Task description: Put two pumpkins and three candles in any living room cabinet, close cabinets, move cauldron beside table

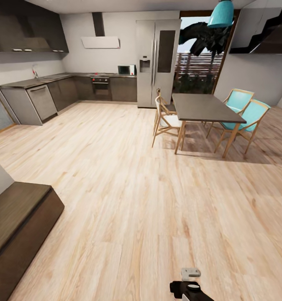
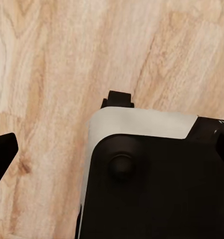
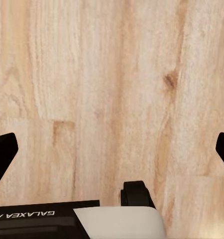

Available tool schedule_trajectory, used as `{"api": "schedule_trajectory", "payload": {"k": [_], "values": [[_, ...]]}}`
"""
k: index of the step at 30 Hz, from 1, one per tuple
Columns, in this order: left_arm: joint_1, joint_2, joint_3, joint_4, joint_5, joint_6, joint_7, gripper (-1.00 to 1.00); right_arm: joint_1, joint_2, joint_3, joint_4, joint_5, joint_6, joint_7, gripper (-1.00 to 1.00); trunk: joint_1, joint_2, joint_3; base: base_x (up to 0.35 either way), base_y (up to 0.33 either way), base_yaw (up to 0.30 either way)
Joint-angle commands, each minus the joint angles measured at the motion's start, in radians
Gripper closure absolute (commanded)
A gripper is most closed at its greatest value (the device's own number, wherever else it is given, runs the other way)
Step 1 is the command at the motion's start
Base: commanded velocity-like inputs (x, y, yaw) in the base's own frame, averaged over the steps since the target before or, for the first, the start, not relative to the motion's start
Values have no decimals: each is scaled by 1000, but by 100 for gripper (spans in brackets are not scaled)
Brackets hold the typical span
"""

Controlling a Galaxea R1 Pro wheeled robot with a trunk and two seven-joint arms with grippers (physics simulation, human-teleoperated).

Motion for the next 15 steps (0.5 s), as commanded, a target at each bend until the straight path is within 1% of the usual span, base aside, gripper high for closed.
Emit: {"api": "schedule_trajectory", "payload": {"k": [1, 4, 8, 12, 15], "values": [[0, 0, -9, 0, 8, -4, 4, -100, 0, 0, 9, -2, -7, 6, -6, -100, 0, 0, -1, 255, -228, 86], [0, 0, -9, 0, 8, -23, 4, -100, 0, 0, 9, -2, -7, 6, -6, -100, 0, 0, -1, 242, -228, 171], [0, -1, -9, 0, 8, -50, 4, -100, 0, 0, 10, -2, -6, 6, -6, -100, 0, 0, -1, 175, -212, 253], [10, -6, -9, 0, 8, -70, 4, -100, 0, 0, 10, -1, -6, 6, -6, -100, 0, 0, -1, 65, -87, 276], [23, -10, -9, 0, 9, -101, 4, -100, 0, 0, 10, -1, -6, 6, -6, -100, 0, 0, -1, 19, -26, 283]]}}
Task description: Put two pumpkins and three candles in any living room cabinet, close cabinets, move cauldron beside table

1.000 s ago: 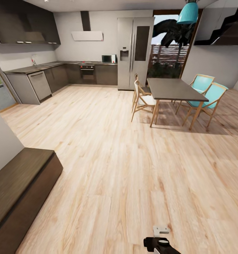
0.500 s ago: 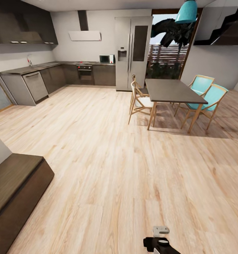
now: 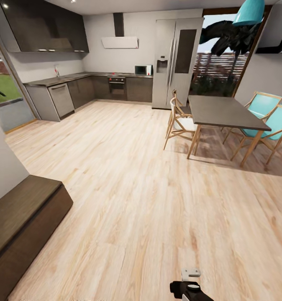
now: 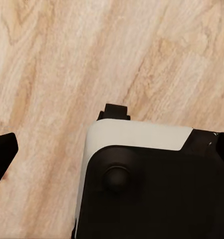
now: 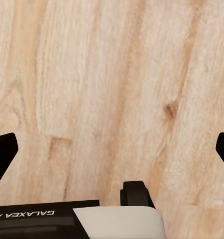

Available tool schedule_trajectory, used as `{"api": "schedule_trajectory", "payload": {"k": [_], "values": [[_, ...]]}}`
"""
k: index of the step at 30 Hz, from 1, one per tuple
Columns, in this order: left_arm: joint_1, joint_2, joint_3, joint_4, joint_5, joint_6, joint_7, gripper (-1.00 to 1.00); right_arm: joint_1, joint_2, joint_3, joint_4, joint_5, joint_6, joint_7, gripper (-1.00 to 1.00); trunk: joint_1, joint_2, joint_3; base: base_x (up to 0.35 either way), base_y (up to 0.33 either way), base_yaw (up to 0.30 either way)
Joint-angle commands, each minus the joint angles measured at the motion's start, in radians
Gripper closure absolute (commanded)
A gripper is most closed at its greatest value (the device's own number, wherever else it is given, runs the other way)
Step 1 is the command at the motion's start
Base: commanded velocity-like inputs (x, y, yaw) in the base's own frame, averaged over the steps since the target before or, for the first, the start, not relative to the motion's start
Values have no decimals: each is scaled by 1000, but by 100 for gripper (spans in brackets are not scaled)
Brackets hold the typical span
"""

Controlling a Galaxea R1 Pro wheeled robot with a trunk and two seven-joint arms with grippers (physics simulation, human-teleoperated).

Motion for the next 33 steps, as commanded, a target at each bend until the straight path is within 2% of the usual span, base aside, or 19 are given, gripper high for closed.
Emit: {"api": "schedule_trajectory", "payload": {"k": [1, 6, 12, 19, 33], "values": [[3, -2, -8, 0, 7, -19, 5, -100, 0, -1, 9, -3, -7, 6, -7, -100, 0, 0, -1, 10, -13, 284], [7, -4, -7, 1, 11, -39, 6, -100, 0, -1, 8, -2, -7, 6, -7, -100, 0, 0, -1, 5, -6, 285], [9, 8, -1, 0, 14, -45, 13, -100, 0, -2, 7, -2, -7, 6, -7, -100, 0, 0, -1, 1, -1, 286], [18, 1, -4, 0, 14, -45, 15, -100, 0, -2, 7, -2, -7, 6, -7, -100, 0, 0, -1, 0, 0, 286], [24, 5, -5, 1, 14, -45, 16, -100, 0, -8, 6, -1, -8, 7, -7, -100, 0, 0, -1, 0, 0, 286]]}}
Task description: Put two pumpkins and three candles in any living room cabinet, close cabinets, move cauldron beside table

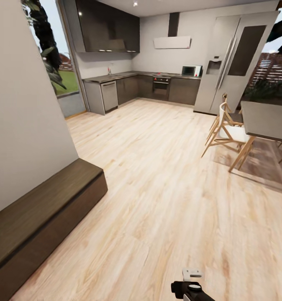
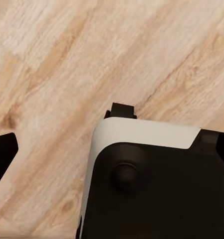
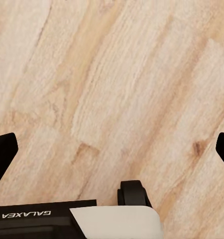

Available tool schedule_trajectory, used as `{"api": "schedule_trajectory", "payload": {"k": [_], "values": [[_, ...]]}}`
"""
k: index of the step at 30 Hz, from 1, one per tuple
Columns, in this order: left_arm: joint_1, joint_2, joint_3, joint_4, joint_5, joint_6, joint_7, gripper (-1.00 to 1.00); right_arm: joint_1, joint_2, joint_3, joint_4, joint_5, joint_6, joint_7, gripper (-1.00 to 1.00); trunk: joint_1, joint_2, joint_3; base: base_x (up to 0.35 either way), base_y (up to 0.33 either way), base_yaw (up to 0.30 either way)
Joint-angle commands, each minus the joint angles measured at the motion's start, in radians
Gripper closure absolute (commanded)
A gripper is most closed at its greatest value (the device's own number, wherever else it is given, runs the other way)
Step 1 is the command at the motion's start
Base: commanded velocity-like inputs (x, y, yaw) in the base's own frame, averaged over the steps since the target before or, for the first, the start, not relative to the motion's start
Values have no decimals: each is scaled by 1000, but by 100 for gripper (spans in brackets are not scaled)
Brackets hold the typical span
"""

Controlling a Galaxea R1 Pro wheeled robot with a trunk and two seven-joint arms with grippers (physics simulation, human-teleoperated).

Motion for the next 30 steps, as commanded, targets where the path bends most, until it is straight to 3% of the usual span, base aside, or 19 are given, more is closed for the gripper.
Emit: {"api": "schedule_trajectory", "payload": {"k": [1, 30], "values": [[0, 0, -9, 0, 6, -2, 5, -100, 0, -1, 9, -2, -7, 6, -7, -100, 0, 0, -1, 0, 0, 286], [0, 3, -9, 0, 5, -2, 4, -100, 0, 2, 9, -2, -7, 5, -7, -100, 0, 0, -1, 0, 0, 290]]}}
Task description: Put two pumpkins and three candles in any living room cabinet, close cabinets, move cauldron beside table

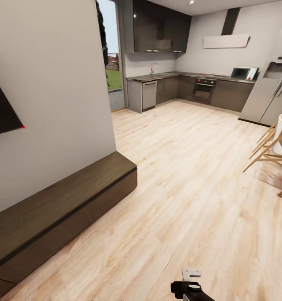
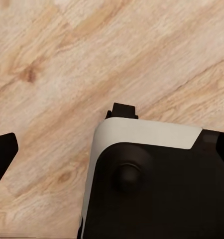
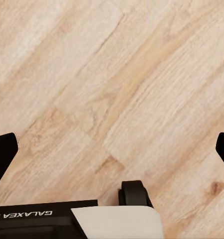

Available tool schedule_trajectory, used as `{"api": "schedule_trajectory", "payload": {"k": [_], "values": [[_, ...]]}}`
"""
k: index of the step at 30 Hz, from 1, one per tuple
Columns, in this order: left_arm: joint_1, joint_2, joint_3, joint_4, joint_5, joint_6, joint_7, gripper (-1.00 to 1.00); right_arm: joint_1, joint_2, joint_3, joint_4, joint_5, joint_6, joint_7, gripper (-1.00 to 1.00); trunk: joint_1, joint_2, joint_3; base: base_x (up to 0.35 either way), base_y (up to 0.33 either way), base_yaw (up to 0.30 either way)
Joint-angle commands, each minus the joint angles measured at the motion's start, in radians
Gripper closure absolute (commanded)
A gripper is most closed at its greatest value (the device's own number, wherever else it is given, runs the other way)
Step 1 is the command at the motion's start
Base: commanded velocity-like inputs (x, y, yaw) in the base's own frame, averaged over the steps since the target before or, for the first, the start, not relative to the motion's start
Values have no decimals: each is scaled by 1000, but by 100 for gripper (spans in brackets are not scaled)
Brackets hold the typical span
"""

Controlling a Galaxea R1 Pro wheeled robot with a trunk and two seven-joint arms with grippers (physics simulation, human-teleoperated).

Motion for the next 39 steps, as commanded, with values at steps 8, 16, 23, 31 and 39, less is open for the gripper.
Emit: {"api": "schedule_trajectory", "payload": {"k": [8, 16, 23, 31, 39], "values": [[0, 1, -9, 0, 7, -2, 5, -100, 0, 0, 10, -3, -7, 5, -7, -100, 0, 0, -1, 0, 0, 291], [0, 0, -9, 0, 6, -2, 5, -100, 0, 0, 9, -2, -7, 5, -7, -100, 0, 0, -1, 0, 0, 291], [0, 1, -9, -1, 6, -2, 4, -100, 0, 3, 10, -2, -6, 5, -7, -100, 0, 0, -1, 0, 0, 291], [0, 0, -9, 0, 6, -2, 5, -100, 0, 7, 13, -3, -6, 5, -7, -100, 0, 0, -1, 0, 0, 291], [0, 1, -9, -1, 6, -2, 5, -100, 0, 8, 14, -3, -6, 5, -7, -100, 0, 0, -1, 0, 0, 291]]}}
